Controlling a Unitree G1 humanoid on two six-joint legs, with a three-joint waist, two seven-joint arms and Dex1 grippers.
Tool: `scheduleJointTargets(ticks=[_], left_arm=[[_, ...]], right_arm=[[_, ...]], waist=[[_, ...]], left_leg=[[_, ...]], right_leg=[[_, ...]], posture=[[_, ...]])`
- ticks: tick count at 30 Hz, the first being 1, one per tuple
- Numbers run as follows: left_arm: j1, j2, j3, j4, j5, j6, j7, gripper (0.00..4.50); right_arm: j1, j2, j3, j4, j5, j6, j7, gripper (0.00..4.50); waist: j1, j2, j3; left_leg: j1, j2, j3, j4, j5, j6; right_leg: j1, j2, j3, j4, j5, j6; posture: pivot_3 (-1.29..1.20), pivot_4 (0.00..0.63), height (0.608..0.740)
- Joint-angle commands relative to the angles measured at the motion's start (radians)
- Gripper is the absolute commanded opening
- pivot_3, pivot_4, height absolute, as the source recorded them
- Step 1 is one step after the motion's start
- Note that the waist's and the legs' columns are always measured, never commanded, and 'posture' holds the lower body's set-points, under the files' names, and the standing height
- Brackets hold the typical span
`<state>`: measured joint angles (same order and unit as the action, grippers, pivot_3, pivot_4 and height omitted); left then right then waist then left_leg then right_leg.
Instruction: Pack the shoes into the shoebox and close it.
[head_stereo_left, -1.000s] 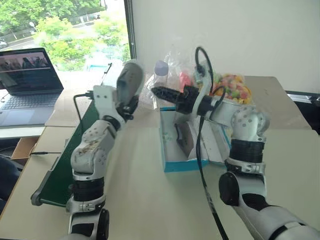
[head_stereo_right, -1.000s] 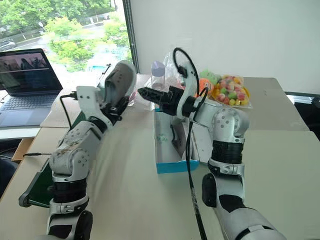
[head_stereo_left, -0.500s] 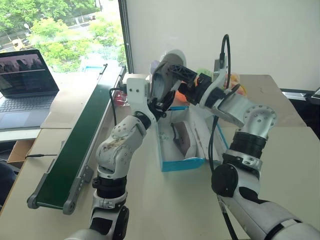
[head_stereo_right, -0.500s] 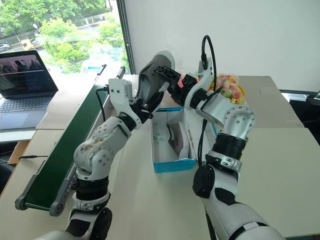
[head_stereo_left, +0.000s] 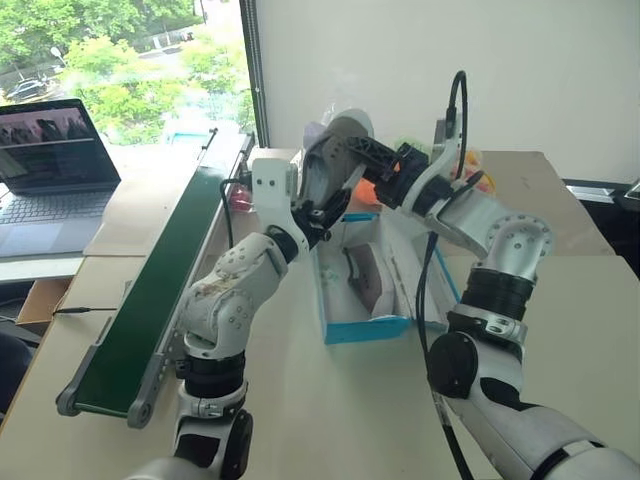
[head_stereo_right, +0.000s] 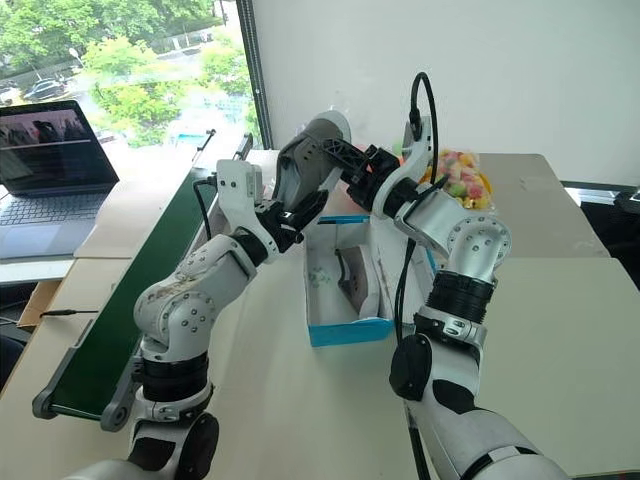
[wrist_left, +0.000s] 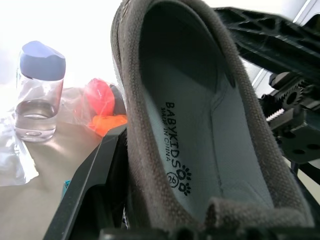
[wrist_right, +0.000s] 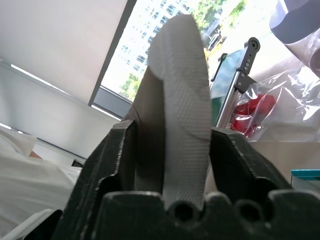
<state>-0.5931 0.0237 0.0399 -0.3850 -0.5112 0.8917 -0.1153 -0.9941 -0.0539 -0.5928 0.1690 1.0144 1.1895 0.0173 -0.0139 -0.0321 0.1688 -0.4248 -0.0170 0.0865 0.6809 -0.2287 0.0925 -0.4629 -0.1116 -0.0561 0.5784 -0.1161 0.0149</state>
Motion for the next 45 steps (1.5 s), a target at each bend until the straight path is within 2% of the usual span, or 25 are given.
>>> scheduleJointTargets(ticks=[1,3,5,7,10,11,12,15,18,20,23,28,34,42,45], left_arm=[[0.007,0.008,-0.062,-0.040,-0.044,0.046,-0.052,2.51],[0.006,0.015,-0.064,-0.041,-0.051,0.055,-0.060,2.51],[0.005,0.018,-0.058,-0.040,-0.054,0.060,-0.061,2.51],[0.006,0.027,-0.041,-0.044,-0.072,0.073,-0.071,3.37],[-0.005,0.087,0.005,-0.058,-0.109,0.113,-0.105,4.43],[-0.008,0.102,0.018,-0.063,-0.122,0.123,-0.115,4.50],[-0.010,0.115,0.030,-0.066,-0.135,0.131,-0.120,4.50],[-0.023,0.161,0.112,-0.074,-0.216,0.180,-0.135,4.50],[-0.041,0.190,0.178,-0.068,-0.281,0.208,-0.126,4.50],[-0.050,0.209,0.193,-0.057,-0.295,0.212,-0.127,4.50],[-0.065,0.248,0.180,-0.030,-0.275,0.195,-0.134,4.50],[-0.110,0.255,0.183,-0.004,-0.292,0.201,-0.116,4.50],[-0.078,0.399,0.095,-0.053,-0.264,0.247,-0.175,4.50],[-0.044,0.413,0.091,-0.080,-0.267,0.281,-0.141,4.50],[-0.029,0.424,0.083,-0.078,-0.248,0.274,-0.135,4.50]], right_arm=[[-0.025,-0.009,0.014,-0.027,0.048,-0.045,0.022,0.76],[-0.022,-0.012,0.020,-0.028,0.045,-0.047,0.024,0.40],[-0.018,-0.017,0.027,-0.029,0.043,-0.048,0.028,0.35],[-0.016,-0.022,0.034,-0.029,0.043,-0.049,0.031,0.33],[-0.013,-0.039,0.051,-0.031,0.025,-0.060,0.040,0.30],[-0.011,-0.046,0.058,-0.033,0.017,-0.065,0.043,0.30],[-0.008,-0.057,0.069,-0.035,0.006,-0.072,0.048,0.30],[-0.023,-0.195,0.189,-0.065,-0.109,-0.087,0.119,0.28],[-0.048,-0.320,0.280,-0.062,-0.164,-0.010,0.137,0.28],[-0.039,-0.365,0.334,-0.070,-0.183,0.035,0.162,0.28],[0.025,-0.420,0.485,-0.106,-0.266,-0.006,0.253,0.28],[0.082,-0.424,0.564,-0.066,-0.348,-0.042,0.314,0.28],[0.105,-0.401,0.588,-0.061,-0.400,-0.039,0.346,0.28],[0.073,-0.350,0.570,-0.085,-0.420,0.004,0.346,0.28],[0.046,-0.338,0.548,-0.109,-0.404,0.039,0.339,0.28]], waist=[[0.000,0.000,0.000],[0.000,0.000,0.000],[0.000,0.000,0.000],[0.000,0.000,0.000],[-0.001,0.000,0.000],[-0.001,0.000,0.000],[-0.001,0.000,0.000],[-0.002,0.002,0.001],[0.001,0.003,0.002],[0.001,0.003,0.002],[-0.003,0.003,0.002],[0.001,0.003,0.002],[0.001,0.003,0.002],[0.002,0.003,0.002],[0.002,0.003,0.002]], left_leg=[[0.000,0.000,0.000,0.000,0.000,0.000],[0.001,0.000,0.000,0.000,0.000,0.000],[0.001,0.000,0.000,0.000,0.000,0.000],[0.001,0.000,0.000,0.000,0.000,0.000],[0.001,0.000,0.000,0.000,0.000,0.000],[0.001,0.000,0.000,0.000,0.000,0.000],[0.001,0.000,0.000,0.000,0.000,0.000],[0.001,0.000,0.000,0.000,0.000,0.000],[0.001,0.000,0.000,0.000,0.000,0.000],[0.001,0.000,0.000,0.000,0.000,0.000],[0.002,0.000,0.000,0.000,0.000,0.000],[0.003,-0.001,0.001,0.001,0.000,0.000],[0.002,-0.001,0.001,0.001,0.000,0.000],[0.003,-0.001,0.001,0.001,0.000,-0.001],[0.003,-0.001,0.001,0.000,0.000,-0.001]], right_leg=[[0.000,0.000,0.000,0.000,0.000,0.000],[0.000,0.000,0.000,0.000,0.000,0.000],[0.000,0.000,0.000,0.000,0.000,0.000],[0.000,0.000,0.000,0.000,0.000,0.000],[0.000,0.000,0.000,0.000,0.000,0.000],[0.000,0.000,0.000,0.000,0.000,0.000],[0.000,0.000,0.000,0.000,0.000,0.000],[0.000,0.000,0.001,0.000,-0.001,0.001],[0.000,0.000,0.001,0.000,-0.004,0.006],[0.000,0.000,0.001,-0.001,-0.004,0.006],[0.001,0.000,0.002,-0.001,-0.004,0.006],[0.002,0.000,0.002,-0.002,-0.005,0.007],[0.002,0.000,0.003,0.000,-0.003,0.004],[0.001,-0.001,0.003,-0.001,-0.004,0.006],[0.001,-0.001,0.003,-0.001,-0.001,0.002]], posture=[[0.00,0.150,0.740],[0.00,0.150,0.740],[0.00,0.150,0.740],[0.00,0.150,0.740],[0.00,0.150,0.740],[0.00,0.150,0.740],[0.00,0.150,0.740],[0.00,0.150,0.740],[0.00,0.150,0.740],[0.00,0.150,0.740],[0.00,0.150,0.740],[0.00,0.150,0.740],[0.00,0.150,0.740],[0.00,0.150,0.740],[0.00,0.150,0.740]])
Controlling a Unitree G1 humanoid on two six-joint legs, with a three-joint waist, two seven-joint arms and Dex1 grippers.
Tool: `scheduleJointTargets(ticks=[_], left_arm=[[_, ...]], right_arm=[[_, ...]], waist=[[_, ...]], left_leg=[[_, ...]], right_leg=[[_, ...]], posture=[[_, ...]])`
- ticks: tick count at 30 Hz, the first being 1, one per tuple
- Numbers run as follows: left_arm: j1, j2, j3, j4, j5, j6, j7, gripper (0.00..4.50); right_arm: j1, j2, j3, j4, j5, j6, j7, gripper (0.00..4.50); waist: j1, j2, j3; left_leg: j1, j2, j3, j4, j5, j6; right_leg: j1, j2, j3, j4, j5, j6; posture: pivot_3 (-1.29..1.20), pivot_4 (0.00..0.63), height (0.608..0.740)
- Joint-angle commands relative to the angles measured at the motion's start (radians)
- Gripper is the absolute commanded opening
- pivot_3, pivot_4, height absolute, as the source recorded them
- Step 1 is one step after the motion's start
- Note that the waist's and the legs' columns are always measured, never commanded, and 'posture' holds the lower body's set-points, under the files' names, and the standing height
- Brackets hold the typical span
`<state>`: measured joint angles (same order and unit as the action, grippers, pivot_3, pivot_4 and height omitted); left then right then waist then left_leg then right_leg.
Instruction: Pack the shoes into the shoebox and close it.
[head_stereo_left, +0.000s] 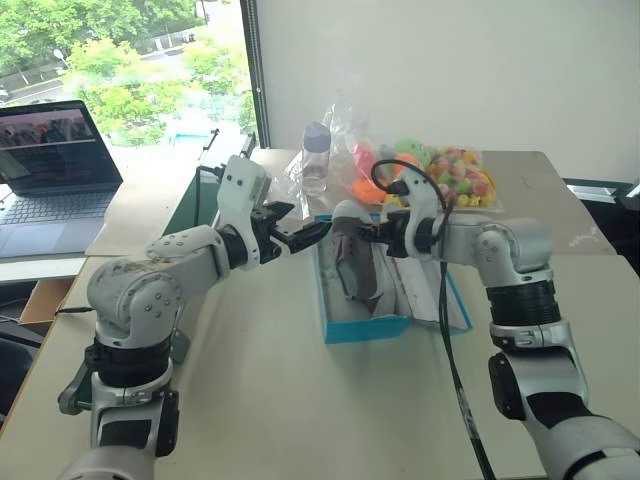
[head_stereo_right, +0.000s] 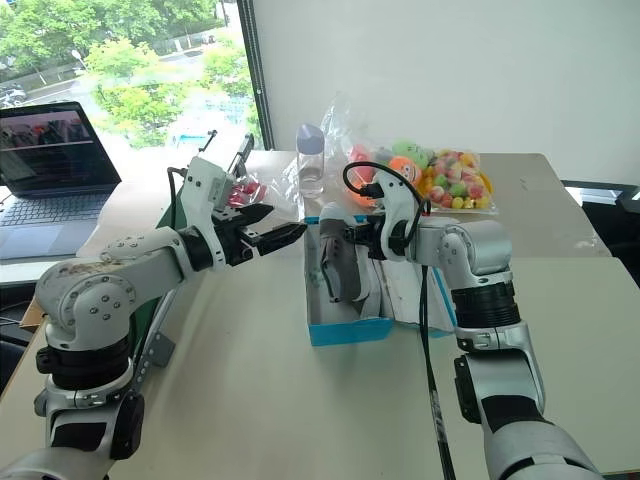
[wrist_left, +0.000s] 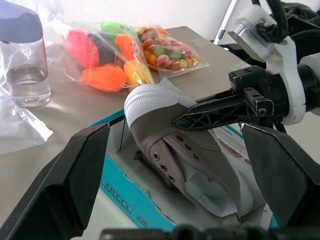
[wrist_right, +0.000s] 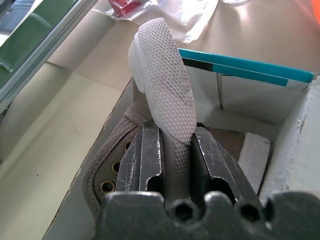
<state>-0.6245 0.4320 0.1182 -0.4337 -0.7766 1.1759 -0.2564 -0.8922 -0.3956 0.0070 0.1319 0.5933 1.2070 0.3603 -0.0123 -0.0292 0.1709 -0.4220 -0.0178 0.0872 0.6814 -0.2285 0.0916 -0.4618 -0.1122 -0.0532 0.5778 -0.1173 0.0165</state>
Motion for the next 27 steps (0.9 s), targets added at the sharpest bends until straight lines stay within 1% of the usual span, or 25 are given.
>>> scheduleJointTargets(ticks=[1,5,10,14,17,19,22,24,25,27], left_arm=[[0.006,0.016,0.003,-0.030,0.019,-0.012,0.005,4.50],[0.010,0.016,-0.005,-0.031,0.033,-0.014,0.002,4.50],[-0.002,0.019,-0.006,-0.023,0.039,-0.014,-0.001,4.50],[-0.005,0.024,-0.008,-0.020,0.045,-0.014,-0.004,4.50],[-0.007,0.022,-0.008,-0.020,0.048,-0.013,-0.007,4.50],[-0.009,0.024,-0.013,-0.020,0.051,-0.012,-0.010,4.50],[-0.010,0.030,-0.029,-0.019,0.059,-0.014,-0.020,4.50],[-0.006,0.053,-0.056,-0.024,0.073,-0.019,-0.041,4.50],[-0.003,0.067,-0.071,-0.027,0.082,-0.022,-0.053,4.50],[0.004,0.097,-0.098,-0.031,0.095,-0.030,-0.080,4.50]], right_arm=[[-0.061,0.012,-0.061,-0.076,0.021,0.030,-0.009,0.28],[-0.056,0.042,-0.088,-0.085,0.026,0.055,-0.021,0.28],[0.060,0.043,-0.021,-0.060,-0.036,0.024,-0.014,0.28],[0.119,0.049,0.014,-0.019,-0.080,-0.028,0.004,0.28],[0.124,0.060,0.031,0.008,-0.104,-0.055,0.013,0.28],[0.119,0.065,0.067,0.028,-0.137,-0.084,0.022,0.28],[0.090,0.072,0.149,0.054,-0.210,-0.150,0.031,0.28],[0.070,0.076,0.195,0.046,-0.240,-0.182,0.055,1.26],[0.063,0.076,0.215,0.040,-0.254,-0.196,0.067,1.45],[0.048,0.069,0.237,0.020,-0.272,-0.198,0.082,2.19]], waist=[[0.000,0.000,0.000],[0.000,0.000,0.000],[0.004,0.000,0.000],[0.002,0.000,0.000],[0.000,0.000,0.000],[-0.001,0.000,0.000],[-0.004,0.000,0.000],[-0.004,0.000,0.000],[-0.005,0.000,0.000],[-0.004,0.000,0.000]], left_leg=[[0.000,0.000,0.000,0.000,0.000,0.000],[0.000,0.000,0.000,0.000,0.000,-0.001],[0.000,0.000,0.000,0.000,0.000,-0.001],[0.000,0.000,0.000,0.000,0.000,-0.001],[0.000,-0.001,0.000,0.000,0.001,-0.001],[0.001,0.000,0.000,0.000,0.001,-0.001],[0.003,0.000,0.000,0.000,0.001,-0.001],[0.005,0.000,0.001,0.000,0.001,-0.001],[0.006,0.000,0.001,0.000,0.000,-0.001],[0.006,0.000,0.002,0.000,0.000,-0.002]], right_leg=[[0.000,0.000,0.000,0.000,0.001,-0.001],[0.000,0.000,0.000,0.000,0.001,-0.001],[0.000,0.000,-0.001,0.000,0.001,-0.001],[0.000,0.000,0.000,0.000,0.001,-0.001],[0.000,0.000,0.000,0.000,0.000,-0.001],[0.001,0.000,0.000,0.000,0.000,0.000],[0.001,0.000,0.001,0.000,-0.003,0.005],[0.003,0.000,0.002,0.000,-0.003,0.005],[0.003,0.000,0.002,0.000,-0.003,0.005],[0.003,0.000,0.003,0.000,-0.004,0.005]], posture=[[0.00,0.150,0.740],[0.00,0.150,0.740],[0.00,0.150,0.740],[0.00,0.150,0.740],[0.00,0.150,0.740],[0.00,0.150,0.740],[0.00,0.150,0.740],[0.00,0.150,0.740],[0.00,0.150,0.740],[0.00,0.150,0.740]])
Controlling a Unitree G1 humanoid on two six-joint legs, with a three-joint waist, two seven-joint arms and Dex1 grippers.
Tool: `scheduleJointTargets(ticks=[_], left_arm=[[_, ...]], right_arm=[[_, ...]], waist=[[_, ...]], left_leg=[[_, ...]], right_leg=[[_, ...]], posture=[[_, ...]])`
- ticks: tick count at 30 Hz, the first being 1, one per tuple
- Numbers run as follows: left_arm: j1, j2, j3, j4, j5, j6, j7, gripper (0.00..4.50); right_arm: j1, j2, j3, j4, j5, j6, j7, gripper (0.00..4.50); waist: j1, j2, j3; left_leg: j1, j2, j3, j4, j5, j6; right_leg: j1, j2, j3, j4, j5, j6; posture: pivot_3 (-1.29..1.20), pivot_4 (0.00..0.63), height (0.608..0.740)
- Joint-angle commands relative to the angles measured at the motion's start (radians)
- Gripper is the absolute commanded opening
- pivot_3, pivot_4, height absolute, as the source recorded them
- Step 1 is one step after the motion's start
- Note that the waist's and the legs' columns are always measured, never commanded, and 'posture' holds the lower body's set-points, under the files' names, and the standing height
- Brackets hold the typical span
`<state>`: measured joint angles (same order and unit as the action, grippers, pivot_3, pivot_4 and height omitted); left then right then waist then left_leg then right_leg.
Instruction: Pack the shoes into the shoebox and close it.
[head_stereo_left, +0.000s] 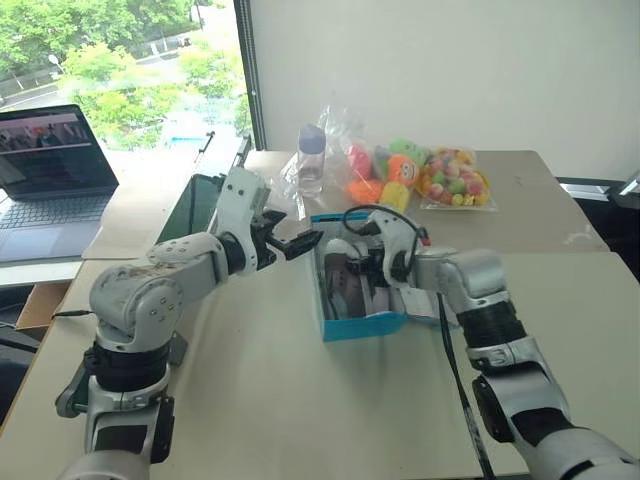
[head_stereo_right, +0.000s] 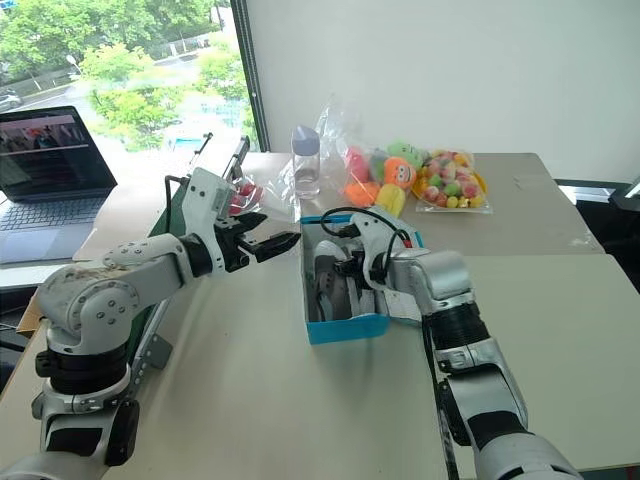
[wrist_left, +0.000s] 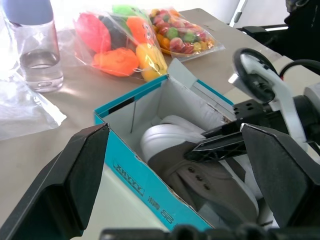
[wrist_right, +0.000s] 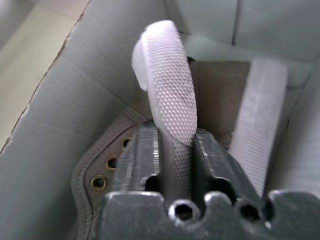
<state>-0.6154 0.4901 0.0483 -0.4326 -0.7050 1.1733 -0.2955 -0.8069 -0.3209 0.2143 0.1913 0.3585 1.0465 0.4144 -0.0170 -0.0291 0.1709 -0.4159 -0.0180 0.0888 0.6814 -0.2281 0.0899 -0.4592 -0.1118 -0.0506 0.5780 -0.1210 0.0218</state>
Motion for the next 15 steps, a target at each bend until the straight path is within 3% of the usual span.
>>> scheduleJointTargets(ticks=[1,3,6,7,15], left_arm=[[0.000,0.056,-0.038,-0.035,0.023,-0.031,-0.061,4.50],[0.006,0.093,-0.065,-0.040,0.032,-0.039,-0.100,4.50],[0.015,0.163,-0.120,-0.035,0.056,-0.076,-0.185,4.50],[0.016,0.175,-0.131,-0.030,0.062,-0.090,-0.207,4.50],[-0.027,0.212,-0.216,0.058,0.137,-0.216,-0.364,4.50]], right_arm=[[-0.044,-0.019,0.032,-0.063,-0.040,-0.026,0.037,2.53],[-0.059,-0.047,0.032,-0.104,-0.051,-0.009,0.049,3.18],[-0.107,-0.174,-0.018,-0.260,-0.027,0.092,0.089,4.22],[-0.121,-0.205,-0.038,-0.300,-0.011,0.129,0.101,4.37],[-0.143,-0.343,-0.306,-0.534,0.241,0.447,0.232,4.37]], waist=[[0.001,0.000,0.000],[0.002,0.000,0.000],[0.008,0.001,0.001],[0.010,0.001,0.001],[0.018,0.001,0.001]], left_leg=[[0.000,0.000,0.000,0.000,0.000,0.000],[0.000,0.000,0.000,0.000,0.000,-0.001],[-0.002,0.000,0.000,-0.001,-0.002,-0.004],[-0.005,-0.001,0.000,-0.001,-0.003,-0.007],[-0.008,0.001,0.000,-0.001,0.000,-0.001]], right_leg=[[0.000,0.000,0.000,0.000,0.000,0.000],[-0.001,0.000,0.000,0.000,0.000,0.000],[-0.003,-0.001,0.000,0.000,0.001,-0.001],[-0.005,-0.001,0.000,0.000,0.001,-0.002],[-0.008,0.000,-0.002,-0.001,0.003,-0.007]], posture=[[0.00,0.150,0.740],[0.00,0.150,0.740],[0.00,0.150,0.740],[0.00,0.150,0.740],[0.00,0.150,0.740]])
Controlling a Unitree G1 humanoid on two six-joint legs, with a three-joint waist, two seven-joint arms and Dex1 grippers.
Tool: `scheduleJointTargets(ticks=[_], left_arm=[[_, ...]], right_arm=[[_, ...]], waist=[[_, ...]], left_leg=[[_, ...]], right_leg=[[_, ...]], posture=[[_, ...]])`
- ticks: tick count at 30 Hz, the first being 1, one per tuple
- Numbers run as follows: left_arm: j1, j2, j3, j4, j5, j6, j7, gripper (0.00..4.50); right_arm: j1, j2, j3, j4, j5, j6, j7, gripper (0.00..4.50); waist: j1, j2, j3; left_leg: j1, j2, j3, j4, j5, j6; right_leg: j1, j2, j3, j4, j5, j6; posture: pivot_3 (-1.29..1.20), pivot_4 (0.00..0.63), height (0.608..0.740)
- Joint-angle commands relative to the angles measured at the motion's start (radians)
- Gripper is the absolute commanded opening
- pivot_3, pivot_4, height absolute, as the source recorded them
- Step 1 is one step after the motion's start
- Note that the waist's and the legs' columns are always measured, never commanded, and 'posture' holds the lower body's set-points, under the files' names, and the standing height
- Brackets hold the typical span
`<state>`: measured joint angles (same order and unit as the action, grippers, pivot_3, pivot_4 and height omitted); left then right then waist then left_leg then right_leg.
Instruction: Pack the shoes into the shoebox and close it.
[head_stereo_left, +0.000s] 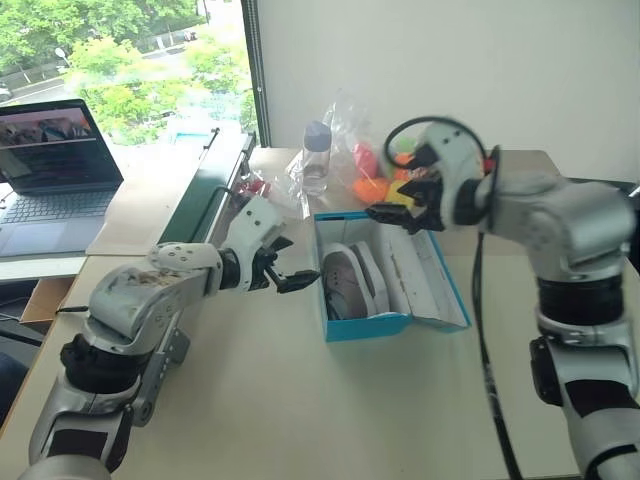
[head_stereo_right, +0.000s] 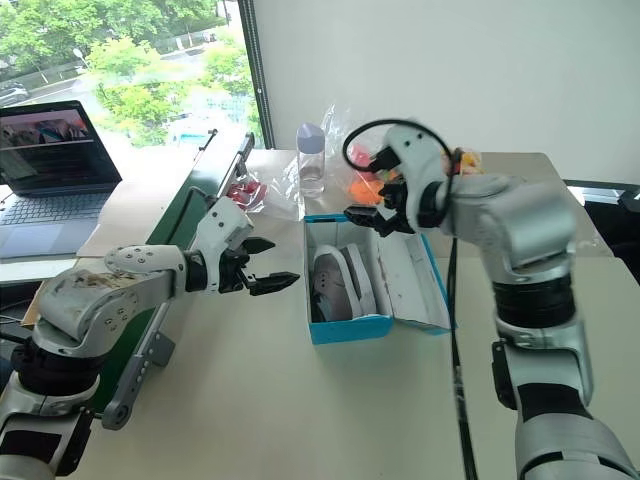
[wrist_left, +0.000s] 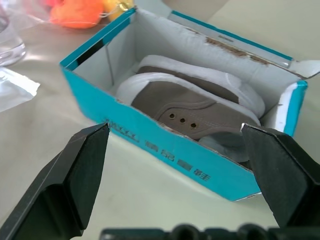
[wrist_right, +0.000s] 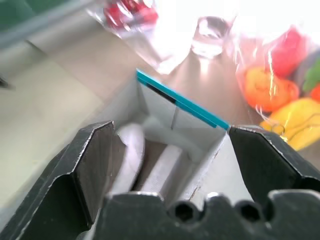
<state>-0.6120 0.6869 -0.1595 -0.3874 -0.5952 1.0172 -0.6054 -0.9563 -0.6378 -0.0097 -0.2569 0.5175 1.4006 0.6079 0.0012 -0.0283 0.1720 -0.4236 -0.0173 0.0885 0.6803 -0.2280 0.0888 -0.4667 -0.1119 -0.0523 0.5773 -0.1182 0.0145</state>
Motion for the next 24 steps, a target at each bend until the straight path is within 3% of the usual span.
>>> scheduleJointTargets(ticks=[1,7,12,14,17,24], left_arm=[[-0.040,0.016,-0.018,0.028,0.036,-0.075,-0.078,4.50],[-0.134,-0.001,-0.033,0.167,0.075,-0.158,-0.192,4.50],[-0.168,0.017,-0.076,0.218,0.127,-0.223,-0.296,4.50],[-0.185,0.012,-0.093,0.237,0.153,-0.248,-0.318,4.50],[-0.204,0.011,-0.124,0.251,0.189,-0.280,-0.360,4.50],[-0.214,0.010,-0.102,0.247,0.212,-0.268,-0.385,4.50]], right_arm=[[0.030,-0.043,-0.117,-0.113,0.107,0.126,0.049,4.37],[0.418,-0.306,-0.349,-0.336,0.336,0.214,0.183,4.37],[0.670,-0.281,-0.519,-0.430,0.481,0.214,0.147,4.37],[0.736,-0.179,-0.576,-0.440,0.497,0.214,0.085,3.99],[0.861,-0.056,-0.605,-0.479,0.497,0.187,0.028,2.98],[1.041,0.062,-0.510,-0.438,0.437,0.069,-0.044,0.68]], waist=[[-0.001,0.000,0.000],[0.035,0.000,0.000],[0.022,-0.001,0.000],[0.021,-0.001,0.000],[0.023,-0.001,0.000],[0.019,-0.001,0.000]], left_leg=[[0.000,0.000,0.001,0.000,0.000,0.000],[-0.001,-0.001,-0.001,0.002,-0.002,0.004],[0.000,-0.001,0.001,0.003,-0.004,0.006],[0.001,0.000,0.001,0.003,-0.004,0.006],[0.003,0.001,-0.001,0.004,-0.007,-0.001],[0.003,0.000,0.000,0.005,-0.006,0.000]], right_leg=[[0.000,0.000,0.000,0.000,-0.001,0.002],[0.002,-0.003,-0.003,-0.002,-0.005,0.008],[0.003,-0.003,0.001,-0.003,-0.005,0.008],[0.005,-0.002,0.001,-0.003,-0.005,0.009],[0.007,-0.002,0.000,-0.003,-0.008,0.005],[0.007,-0.002,0.002,-0.001,-0.009,0.004]], posture=[[0.00,0.150,0.740],[0.00,0.150,0.740],[0.00,0.150,0.740],[0.00,0.150,0.740],[0.00,0.150,0.740],[0.00,0.150,0.740]])
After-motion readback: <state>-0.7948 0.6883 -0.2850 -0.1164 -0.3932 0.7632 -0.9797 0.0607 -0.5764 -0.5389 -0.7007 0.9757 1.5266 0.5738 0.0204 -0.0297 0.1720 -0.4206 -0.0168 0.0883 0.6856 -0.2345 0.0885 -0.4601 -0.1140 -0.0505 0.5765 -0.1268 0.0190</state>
